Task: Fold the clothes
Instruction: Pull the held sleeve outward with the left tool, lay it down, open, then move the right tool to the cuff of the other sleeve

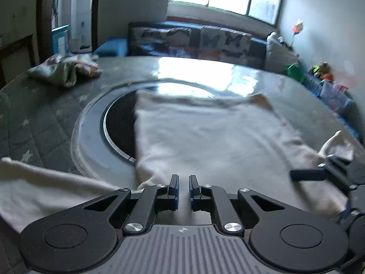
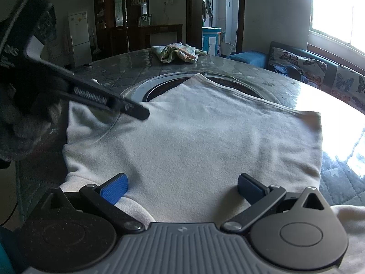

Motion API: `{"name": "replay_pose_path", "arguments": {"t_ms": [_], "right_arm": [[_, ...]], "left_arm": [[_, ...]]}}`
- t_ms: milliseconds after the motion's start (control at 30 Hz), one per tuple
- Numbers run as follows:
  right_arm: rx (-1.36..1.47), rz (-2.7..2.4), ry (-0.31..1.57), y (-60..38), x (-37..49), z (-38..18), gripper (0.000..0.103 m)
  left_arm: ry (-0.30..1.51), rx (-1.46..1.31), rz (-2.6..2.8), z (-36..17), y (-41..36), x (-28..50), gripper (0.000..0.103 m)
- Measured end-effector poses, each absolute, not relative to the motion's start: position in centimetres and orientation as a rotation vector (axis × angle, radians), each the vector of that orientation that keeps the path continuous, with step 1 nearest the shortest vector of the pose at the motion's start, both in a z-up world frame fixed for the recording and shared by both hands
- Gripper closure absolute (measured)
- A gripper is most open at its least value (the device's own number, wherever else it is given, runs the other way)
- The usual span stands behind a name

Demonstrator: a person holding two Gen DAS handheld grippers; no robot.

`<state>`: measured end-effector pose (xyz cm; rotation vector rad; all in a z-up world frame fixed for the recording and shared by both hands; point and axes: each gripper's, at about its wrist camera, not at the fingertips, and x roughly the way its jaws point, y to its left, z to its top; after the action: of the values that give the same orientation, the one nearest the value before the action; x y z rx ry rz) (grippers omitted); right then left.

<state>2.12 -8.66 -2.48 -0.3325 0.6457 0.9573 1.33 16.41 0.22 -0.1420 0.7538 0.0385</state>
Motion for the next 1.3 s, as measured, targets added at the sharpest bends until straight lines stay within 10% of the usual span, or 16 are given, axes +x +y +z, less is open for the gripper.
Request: {"name": "replay_pose_path", "arguments": {"t_ms": [1300], "right_arm": [[-0.258, 0.638, 0.682, -19.6, 3.5, -0.7, 0.000]], "left_arm": [[0.709, 0.022, -0.262, 1.2, 7.6, -2.0, 0.054]]}}
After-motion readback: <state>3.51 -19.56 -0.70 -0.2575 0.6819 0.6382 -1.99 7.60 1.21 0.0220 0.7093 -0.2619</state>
